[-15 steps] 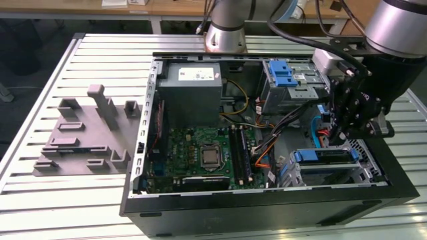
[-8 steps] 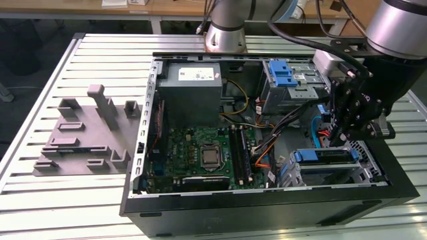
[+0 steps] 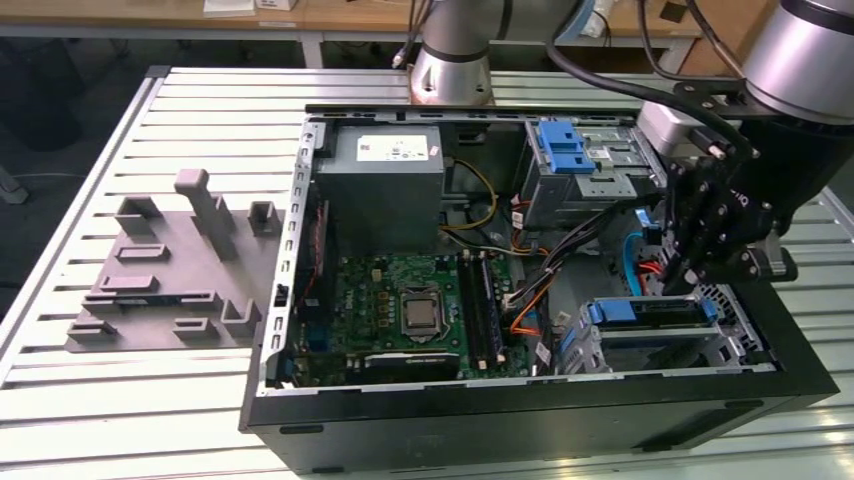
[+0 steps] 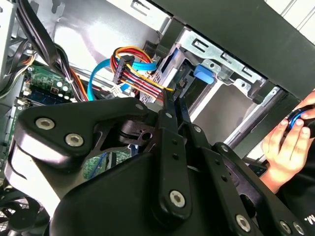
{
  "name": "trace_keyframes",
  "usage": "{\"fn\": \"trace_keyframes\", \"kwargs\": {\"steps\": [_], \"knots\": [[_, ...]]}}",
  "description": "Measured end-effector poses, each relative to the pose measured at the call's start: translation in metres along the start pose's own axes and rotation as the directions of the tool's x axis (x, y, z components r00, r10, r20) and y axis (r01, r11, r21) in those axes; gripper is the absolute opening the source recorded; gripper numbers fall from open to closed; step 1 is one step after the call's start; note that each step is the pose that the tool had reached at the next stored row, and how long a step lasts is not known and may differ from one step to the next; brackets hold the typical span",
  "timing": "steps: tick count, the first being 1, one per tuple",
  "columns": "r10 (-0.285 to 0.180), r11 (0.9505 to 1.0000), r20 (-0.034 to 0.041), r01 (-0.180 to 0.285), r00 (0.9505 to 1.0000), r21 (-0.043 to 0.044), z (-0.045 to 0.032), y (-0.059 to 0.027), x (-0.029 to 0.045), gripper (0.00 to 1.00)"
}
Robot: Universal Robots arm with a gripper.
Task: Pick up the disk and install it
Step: 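Insert the first disk wire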
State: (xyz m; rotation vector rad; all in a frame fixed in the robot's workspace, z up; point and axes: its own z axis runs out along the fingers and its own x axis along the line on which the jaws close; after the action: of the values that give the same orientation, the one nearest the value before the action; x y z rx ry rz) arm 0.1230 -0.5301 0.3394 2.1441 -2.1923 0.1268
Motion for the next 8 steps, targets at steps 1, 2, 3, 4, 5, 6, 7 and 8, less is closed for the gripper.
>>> {"fn": "trace_keyframes", "kwargs": {"steps": [1, 2, 3, 4, 5, 6, 7, 8], "knots": [[0.002, 1.0, 0.0, -0.002, 1.0, -0.001, 0.0004, 0.0, 0.0008, 0.16], [0.003, 1.0, 0.0, -0.003, 1.0, -0.0017, 0.0008, 0.0, 0.0019, 0.16], [0.005, 1.0, 0.0001, -0.005, 1.0, -0.0021, 0.0011, 0.0, 0.0031, 0.16], [0.007, 1.0, 0.0001, -0.007, 1.0, -0.0024, 0.0013, -0.0001, 0.0036, 0.16], [0.009, 1.0, 0.0, -0.009, 1.0, -0.0026, 0.0014, -0.0001, 0.0036, 0.16], [0.011, 0.9999, 0.0, -0.011, 0.9999, -0.0028, 0.0014, -0.0001, 0.0036, 0.16], [0.012, 0.9999, -0.0001, -0.012, 0.9999, -0.0029, 0.0015, -0.0001, 0.0037, 0.16], [0.013, 0.9999, 0.0, -0.013, 0.9999, -0.003, 0.0018, -0.0001, 0.0036, 0.16]]}}
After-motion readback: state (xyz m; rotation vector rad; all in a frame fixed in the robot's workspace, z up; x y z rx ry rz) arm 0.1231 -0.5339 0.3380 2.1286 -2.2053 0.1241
